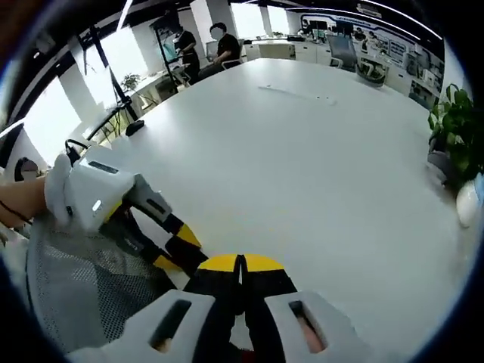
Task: Press the specified remote control buttons in sequence, fully releasing each button before pressing the next.
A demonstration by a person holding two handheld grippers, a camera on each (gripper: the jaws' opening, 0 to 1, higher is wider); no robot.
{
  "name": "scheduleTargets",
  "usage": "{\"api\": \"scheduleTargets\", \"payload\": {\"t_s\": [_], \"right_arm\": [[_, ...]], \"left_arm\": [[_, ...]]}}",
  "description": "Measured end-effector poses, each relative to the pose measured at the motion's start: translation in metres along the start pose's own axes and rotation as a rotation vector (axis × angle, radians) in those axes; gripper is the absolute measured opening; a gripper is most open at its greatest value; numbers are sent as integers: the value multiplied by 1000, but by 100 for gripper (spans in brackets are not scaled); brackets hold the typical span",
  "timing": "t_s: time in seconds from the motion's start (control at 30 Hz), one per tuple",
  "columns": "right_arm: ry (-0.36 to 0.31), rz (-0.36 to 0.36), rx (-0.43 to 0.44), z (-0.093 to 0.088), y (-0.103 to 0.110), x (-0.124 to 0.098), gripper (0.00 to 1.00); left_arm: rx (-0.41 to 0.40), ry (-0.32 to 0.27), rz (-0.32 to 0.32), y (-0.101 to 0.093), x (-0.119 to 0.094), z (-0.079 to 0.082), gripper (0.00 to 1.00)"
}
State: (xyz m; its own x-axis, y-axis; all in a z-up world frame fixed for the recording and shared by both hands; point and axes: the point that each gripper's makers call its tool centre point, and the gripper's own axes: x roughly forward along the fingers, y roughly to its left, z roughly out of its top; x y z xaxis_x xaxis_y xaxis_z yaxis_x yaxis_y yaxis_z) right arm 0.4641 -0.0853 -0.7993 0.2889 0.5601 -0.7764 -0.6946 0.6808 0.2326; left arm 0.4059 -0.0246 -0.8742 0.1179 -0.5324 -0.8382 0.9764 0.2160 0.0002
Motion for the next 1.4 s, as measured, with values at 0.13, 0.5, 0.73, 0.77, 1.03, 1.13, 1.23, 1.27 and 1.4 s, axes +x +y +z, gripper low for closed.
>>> {"api": "scheduleTargets", "payload": {"t_s": [0.13,0.5,0.73,0.77,1.03,1.13,1.23,1.27,1.4], "right_arm": [[-2,1,53,-8,-3,1,0],[120,20,94,-35,3,6,0],[180,0,105,-48,-3,9,0],[186,-1,103,-50,-3,10,0],[204,10,101,-53,-2,11,0],[205,18,105,-53,0,12,0],[202,25,110,-53,1,11,0],[202,25,111,-53,0,12,0],[205,25,105,-53,0,12,0]], "left_arm": [[4,-4,-2,0,0,0,24],[-6,-17,-4,0,0,0,24],[-10,-21,-2,0,0,0,24],[-10,-21,-2,0,0,0,24],[-13,-23,-1,0,0,0,24],[-12,-23,-2,0,0,0,24],[-9,-22,-3,0,0,0,24],[-9,-22,-3,0,0,0,24],[-8,-23,-4,0,0,0,24]]}}
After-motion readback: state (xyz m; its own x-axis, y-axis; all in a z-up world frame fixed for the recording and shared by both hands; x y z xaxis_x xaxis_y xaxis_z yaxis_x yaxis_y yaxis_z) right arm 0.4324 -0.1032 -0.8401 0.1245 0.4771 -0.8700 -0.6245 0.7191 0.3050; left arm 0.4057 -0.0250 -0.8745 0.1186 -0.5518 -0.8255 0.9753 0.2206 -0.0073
